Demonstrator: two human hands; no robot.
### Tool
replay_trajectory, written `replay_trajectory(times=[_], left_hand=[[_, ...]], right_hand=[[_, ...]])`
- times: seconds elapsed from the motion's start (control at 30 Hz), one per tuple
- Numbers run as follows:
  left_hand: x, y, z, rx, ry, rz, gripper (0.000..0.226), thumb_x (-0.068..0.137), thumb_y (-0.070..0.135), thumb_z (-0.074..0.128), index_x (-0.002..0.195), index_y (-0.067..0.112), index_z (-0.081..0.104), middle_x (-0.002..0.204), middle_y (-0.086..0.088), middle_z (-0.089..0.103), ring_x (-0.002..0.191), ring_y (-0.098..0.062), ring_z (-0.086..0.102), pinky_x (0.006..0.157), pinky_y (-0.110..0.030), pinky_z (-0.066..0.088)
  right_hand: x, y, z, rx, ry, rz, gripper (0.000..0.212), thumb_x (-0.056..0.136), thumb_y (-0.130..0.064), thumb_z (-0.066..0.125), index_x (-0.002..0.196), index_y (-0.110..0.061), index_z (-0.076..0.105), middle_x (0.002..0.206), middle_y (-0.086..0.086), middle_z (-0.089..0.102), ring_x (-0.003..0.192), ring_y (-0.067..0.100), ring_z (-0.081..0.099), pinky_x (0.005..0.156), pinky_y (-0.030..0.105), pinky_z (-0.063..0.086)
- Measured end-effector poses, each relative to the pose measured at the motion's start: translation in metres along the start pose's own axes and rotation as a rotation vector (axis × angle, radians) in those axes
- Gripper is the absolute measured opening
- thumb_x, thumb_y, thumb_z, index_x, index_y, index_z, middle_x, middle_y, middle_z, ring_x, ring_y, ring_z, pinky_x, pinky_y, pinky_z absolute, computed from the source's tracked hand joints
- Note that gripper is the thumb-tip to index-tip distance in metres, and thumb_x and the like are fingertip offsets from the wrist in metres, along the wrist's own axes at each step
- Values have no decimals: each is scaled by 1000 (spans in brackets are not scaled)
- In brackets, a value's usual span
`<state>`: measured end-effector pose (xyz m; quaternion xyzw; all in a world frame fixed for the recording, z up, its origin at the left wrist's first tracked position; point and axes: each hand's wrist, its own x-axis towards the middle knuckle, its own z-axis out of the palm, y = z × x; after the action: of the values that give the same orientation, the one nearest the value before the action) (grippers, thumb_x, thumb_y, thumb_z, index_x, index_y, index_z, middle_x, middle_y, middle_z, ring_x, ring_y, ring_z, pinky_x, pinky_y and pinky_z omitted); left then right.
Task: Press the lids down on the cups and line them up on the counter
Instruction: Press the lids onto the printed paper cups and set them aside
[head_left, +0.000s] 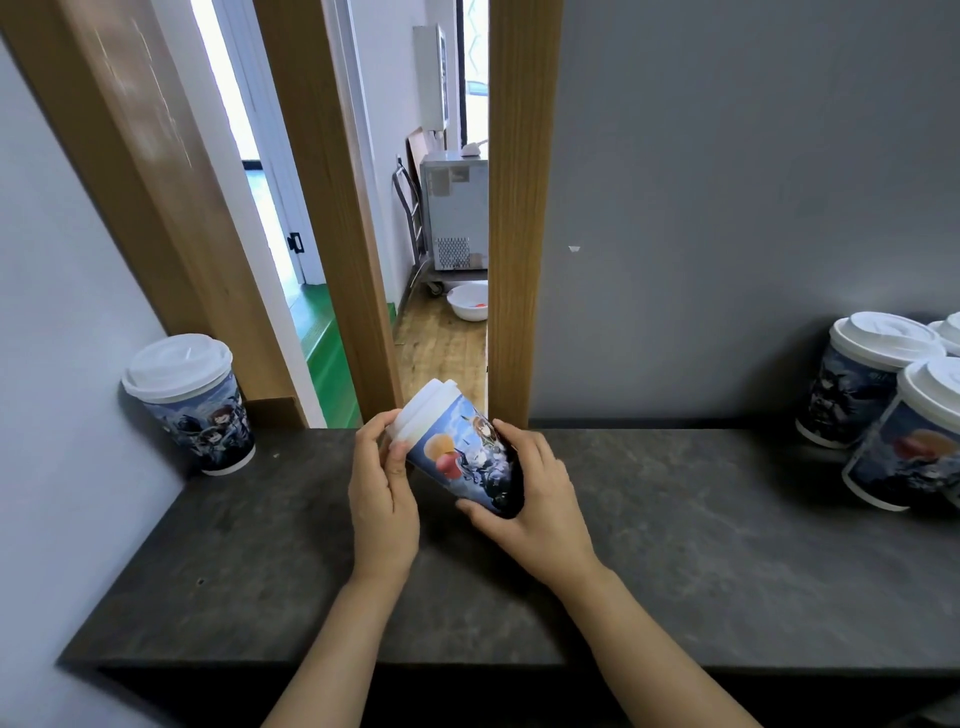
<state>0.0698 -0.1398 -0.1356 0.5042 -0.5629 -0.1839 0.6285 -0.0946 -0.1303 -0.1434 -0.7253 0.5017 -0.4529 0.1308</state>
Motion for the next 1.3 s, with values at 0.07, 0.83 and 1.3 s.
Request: replay_trajectory(times=[0.07, 0.83, 1.3], left_hand=[[0, 0, 0, -11, -11, 9, 24, 103, 17, 38, 123, 29, 45, 115, 44, 47, 114, 14, 49, 93, -47, 53], [6, -16, -1, -179, -51, -35, 29, 103, 28, 42, 131, 27, 49, 138, 16, 53, 130, -6, 48, 103, -39, 46], [7, -11, -1, -180, -39, -133, 32, 93, 41, 47, 120, 26, 52, 112, 23, 59, 104, 14, 57, 83, -13, 52]], right_hand=[[0, -1, 0, 62, -25, 16, 78, 72, -55, 73, 140, -34, 39, 130, -17, 53, 118, 0, 53, 99, 30, 47], [4, 1, -2, 292, -102, 181, 75, 71, -53, 78, 137, -36, 47, 124, -20, 64, 112, 0, 62, 96, 35, 54], [1, 1, 3, -157, 151, -102, 85, 65, -37, 86, 139, -22, 47, 130, -4, 57, 110, 19, 56, 89, 39, 46]])
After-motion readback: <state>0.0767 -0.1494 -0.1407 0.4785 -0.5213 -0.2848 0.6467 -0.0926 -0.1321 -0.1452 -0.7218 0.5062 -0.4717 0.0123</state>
